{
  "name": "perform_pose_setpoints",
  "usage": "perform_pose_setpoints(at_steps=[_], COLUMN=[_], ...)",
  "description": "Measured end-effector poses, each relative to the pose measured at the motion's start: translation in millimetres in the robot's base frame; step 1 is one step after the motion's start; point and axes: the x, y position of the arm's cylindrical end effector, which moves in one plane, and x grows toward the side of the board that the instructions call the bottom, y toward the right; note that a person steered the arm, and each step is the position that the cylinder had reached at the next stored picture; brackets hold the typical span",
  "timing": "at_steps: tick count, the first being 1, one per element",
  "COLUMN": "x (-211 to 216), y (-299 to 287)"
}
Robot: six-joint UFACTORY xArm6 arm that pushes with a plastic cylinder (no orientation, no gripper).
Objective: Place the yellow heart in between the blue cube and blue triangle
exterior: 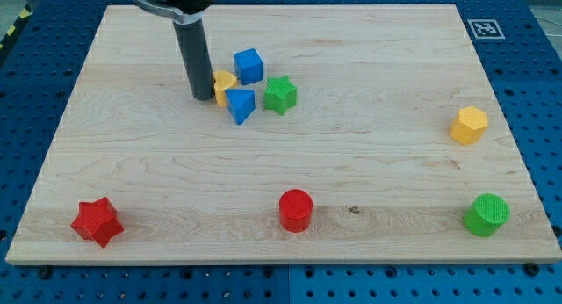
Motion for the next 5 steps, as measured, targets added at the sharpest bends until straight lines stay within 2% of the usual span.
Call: perform_pose_setpoints(at_steps=[3,4,5], x=[-16.6,-16.8,-26.8], y=[23.6,15.0,-25.1])
